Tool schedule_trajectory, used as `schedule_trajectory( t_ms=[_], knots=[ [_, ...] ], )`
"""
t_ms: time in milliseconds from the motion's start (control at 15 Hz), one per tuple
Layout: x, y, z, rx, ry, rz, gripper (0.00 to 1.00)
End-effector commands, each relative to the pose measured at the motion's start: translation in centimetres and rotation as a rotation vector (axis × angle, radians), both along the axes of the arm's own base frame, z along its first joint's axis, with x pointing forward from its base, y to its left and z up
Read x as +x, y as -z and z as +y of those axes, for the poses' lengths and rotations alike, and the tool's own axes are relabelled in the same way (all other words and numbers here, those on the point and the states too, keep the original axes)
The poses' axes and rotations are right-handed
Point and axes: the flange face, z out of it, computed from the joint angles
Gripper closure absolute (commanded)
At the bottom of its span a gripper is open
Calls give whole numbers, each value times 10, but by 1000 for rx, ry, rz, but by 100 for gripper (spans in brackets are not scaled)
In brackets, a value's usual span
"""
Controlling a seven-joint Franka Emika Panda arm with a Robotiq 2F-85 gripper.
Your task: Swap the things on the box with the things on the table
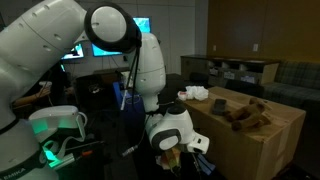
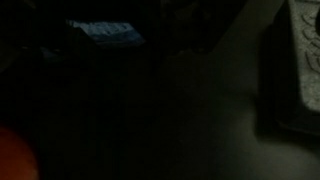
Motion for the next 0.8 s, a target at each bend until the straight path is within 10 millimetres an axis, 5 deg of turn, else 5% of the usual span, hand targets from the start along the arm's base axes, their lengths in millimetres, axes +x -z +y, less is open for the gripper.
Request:
schedule_trajectory(
  t_ms=[0,267,733],
  knots=[
    [2,-1,6,-5,-2,-13,76],
    [-3,-1,10,-22,-16,1,100],
    [-6,-12,10,-41,-23,-16,97]
  ],
)
